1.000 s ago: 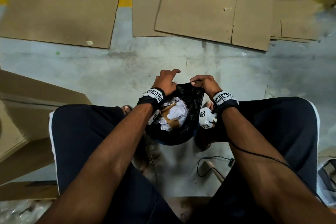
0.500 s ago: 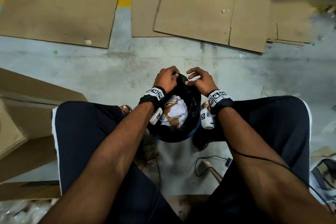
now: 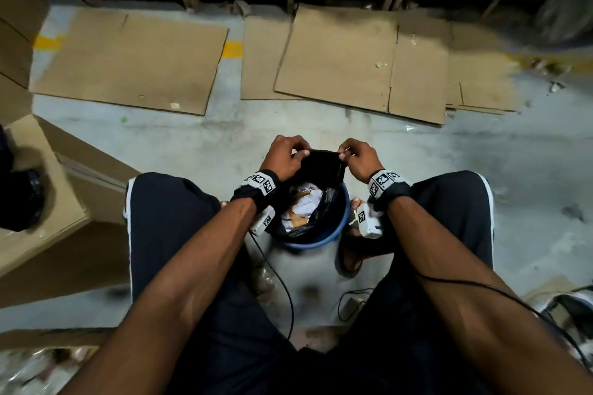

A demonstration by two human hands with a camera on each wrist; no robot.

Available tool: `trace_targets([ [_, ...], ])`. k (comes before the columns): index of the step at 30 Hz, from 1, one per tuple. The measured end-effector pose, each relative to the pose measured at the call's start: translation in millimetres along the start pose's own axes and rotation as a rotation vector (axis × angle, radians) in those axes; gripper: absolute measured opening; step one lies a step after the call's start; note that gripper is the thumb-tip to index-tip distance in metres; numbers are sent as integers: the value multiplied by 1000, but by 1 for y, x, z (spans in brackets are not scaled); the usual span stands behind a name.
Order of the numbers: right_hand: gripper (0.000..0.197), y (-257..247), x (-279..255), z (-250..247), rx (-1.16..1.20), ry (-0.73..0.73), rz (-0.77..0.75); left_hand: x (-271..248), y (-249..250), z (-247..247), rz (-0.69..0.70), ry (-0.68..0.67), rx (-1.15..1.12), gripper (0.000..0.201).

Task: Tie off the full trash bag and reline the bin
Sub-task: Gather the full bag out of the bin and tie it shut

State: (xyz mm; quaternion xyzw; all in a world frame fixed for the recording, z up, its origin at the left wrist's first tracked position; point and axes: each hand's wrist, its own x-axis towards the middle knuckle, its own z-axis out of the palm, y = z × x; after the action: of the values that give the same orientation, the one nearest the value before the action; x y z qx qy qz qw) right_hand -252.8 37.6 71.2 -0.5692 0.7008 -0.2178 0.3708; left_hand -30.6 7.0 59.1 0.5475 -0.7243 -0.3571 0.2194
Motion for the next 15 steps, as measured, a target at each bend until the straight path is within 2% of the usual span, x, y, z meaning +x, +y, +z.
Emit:
trace_targets([
  [3,16,2,-16,0,81,52,15,-15,2,-6,4,-4,40,12],
  [6,13,6,-32,2,95,98,23,-29,1,-10,-26,-27,122,33],
  [9,17,12,-43,4,106,90,50,-41,0,-12,-61,-76,256,50],
  [15,20,15,-52,0,119,134,83,-51,-17,-10,-233,-72,324,54],
])
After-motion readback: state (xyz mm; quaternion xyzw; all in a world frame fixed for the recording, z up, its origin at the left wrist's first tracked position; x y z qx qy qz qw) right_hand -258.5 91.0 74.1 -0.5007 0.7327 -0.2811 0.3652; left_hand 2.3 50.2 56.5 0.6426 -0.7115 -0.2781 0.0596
